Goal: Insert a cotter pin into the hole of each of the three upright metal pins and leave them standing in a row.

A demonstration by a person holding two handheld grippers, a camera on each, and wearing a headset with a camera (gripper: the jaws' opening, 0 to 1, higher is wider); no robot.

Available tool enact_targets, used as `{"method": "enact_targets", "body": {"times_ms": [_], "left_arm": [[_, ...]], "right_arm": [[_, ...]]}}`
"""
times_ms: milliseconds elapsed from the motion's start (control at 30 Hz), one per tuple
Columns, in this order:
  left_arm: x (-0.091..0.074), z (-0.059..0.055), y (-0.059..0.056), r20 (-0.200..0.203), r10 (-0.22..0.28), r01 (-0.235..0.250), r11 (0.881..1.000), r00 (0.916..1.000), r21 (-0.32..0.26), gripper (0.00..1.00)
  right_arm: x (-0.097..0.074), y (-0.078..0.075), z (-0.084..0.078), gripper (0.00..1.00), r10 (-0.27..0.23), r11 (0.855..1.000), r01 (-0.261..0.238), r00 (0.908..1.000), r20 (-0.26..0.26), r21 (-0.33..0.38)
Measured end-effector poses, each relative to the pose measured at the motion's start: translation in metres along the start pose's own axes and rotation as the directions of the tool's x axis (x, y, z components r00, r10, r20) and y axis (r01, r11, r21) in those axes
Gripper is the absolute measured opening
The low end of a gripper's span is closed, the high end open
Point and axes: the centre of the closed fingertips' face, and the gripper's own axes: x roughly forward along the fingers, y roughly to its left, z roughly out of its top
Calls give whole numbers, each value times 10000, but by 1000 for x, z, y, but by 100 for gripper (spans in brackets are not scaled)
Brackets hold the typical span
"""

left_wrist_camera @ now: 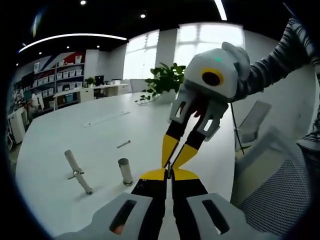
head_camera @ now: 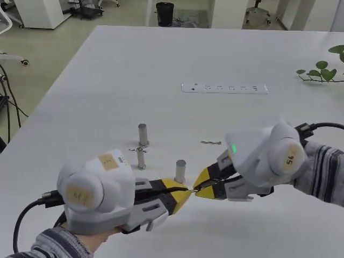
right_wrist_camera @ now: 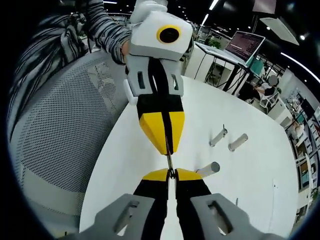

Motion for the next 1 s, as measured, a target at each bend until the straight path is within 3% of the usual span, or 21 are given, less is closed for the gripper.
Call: {"method": "enact_targets", "body": {"times_ms": [233, 433, 567, 700, 1000], "left_arm": [[3, -1, 2, -24, 329, -329, 9995, 9995, 25, 1], [7, -6, 10, -249, 810, -811, 9967, 9964, -18, 3], [9, -5, 20, -200, 1391, -1392, 9903, 9901, -26, 14], [10, -5, 29, -201, 1725, -1729, 9848, 9848, -194, 16], [13, -6, 50, -111, 2640, -2642, 9638, 9645, -361, 25]], "right_arm": [[0, 1, -4, 0, 40, 10000, -40, 9997, -260, -5], [-1, -6, -10, 0, -305, 9994, 315, 9976, -619, 149], [-2, -14, -16, 0, -594, 9971, 634, 9941, -913, 420], [-2, -22, -24, 0, -840, 9924, 936, 9898, -1148, 804], [1, -40, -42, 0, -1233, 9827, 1447, 9767, -1755, 1152]]}}
